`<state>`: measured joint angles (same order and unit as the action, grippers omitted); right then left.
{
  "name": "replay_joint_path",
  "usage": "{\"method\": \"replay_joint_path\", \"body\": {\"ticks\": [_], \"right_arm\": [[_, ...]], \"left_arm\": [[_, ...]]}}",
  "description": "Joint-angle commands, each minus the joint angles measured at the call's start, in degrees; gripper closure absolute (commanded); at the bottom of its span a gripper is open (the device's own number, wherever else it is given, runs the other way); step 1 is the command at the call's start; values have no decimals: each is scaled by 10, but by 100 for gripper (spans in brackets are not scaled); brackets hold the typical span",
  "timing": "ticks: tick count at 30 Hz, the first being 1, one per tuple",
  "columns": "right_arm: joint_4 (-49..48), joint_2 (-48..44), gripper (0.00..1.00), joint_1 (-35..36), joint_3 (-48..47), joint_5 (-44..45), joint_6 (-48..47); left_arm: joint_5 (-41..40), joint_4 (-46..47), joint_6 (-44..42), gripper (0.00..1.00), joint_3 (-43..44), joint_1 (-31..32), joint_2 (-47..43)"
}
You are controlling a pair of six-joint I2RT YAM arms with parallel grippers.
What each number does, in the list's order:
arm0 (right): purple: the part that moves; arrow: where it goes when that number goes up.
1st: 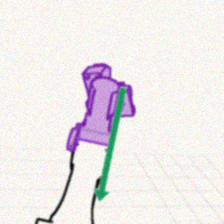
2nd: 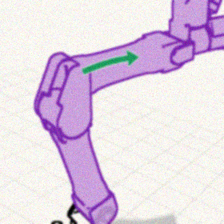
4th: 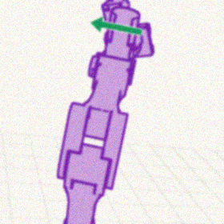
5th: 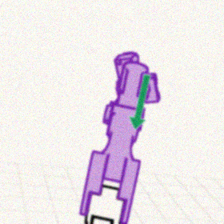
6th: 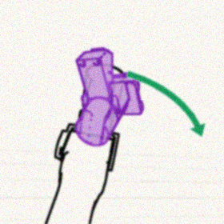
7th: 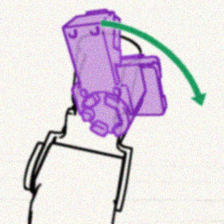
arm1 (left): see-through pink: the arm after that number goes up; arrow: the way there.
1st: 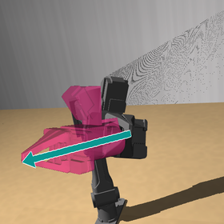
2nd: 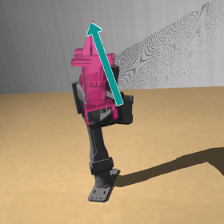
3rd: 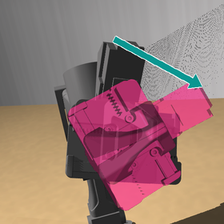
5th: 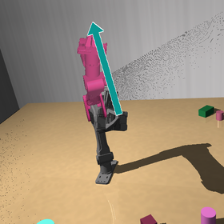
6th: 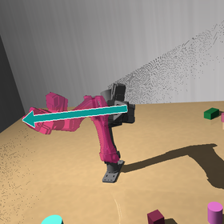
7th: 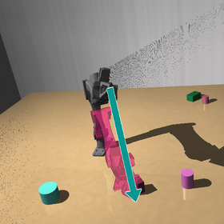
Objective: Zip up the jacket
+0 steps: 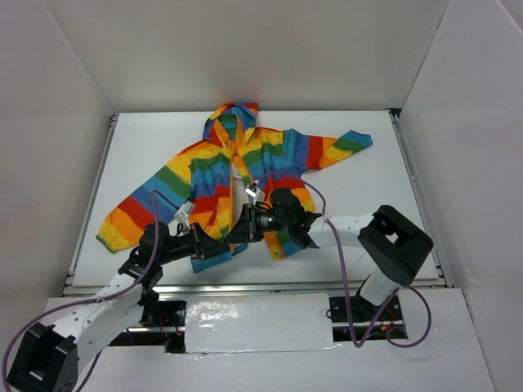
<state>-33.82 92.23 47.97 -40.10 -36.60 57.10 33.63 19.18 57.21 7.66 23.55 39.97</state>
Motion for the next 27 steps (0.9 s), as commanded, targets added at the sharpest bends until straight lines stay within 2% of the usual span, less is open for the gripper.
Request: {"method": "replay_joint_path", "body": {"ticks": [1,3,11,15,19,20,22,25,26,27], "right_arm": [[-36,-20,75,5,12,-41,1],[-41,-17,71,5,12,-45,0],[-47,-7,69,5,20,-44,-5],[-43,-6,71,6,23,-38,-8],[-24,-9,84,6,20,-28,-17],[-25,-9,93,6,22,-26,-17],[-19,-12,100,6,22,-25,-18],[-14,-18,100,6,20,-24,-20],[-10,-20,100,5,19,-24,-23],[0,-23,100,5,17,-23,-28]], "left_arm": [[12,55,5,100,11,1,4],[15,69,10,100,10,1,3],[33,111,31,100,5,1,-16],[39,115,32,100,5,1,-23],[46,135,40,100,-2,2,-28],[45,137,41,100,-3,1,-29],[43,132,36,100,-2,1,-29],[39,111,26,80,-1,1,-26],[37,107,26,63,-2,1,-24],[37,106,25,55,-3,1,-23]]}}
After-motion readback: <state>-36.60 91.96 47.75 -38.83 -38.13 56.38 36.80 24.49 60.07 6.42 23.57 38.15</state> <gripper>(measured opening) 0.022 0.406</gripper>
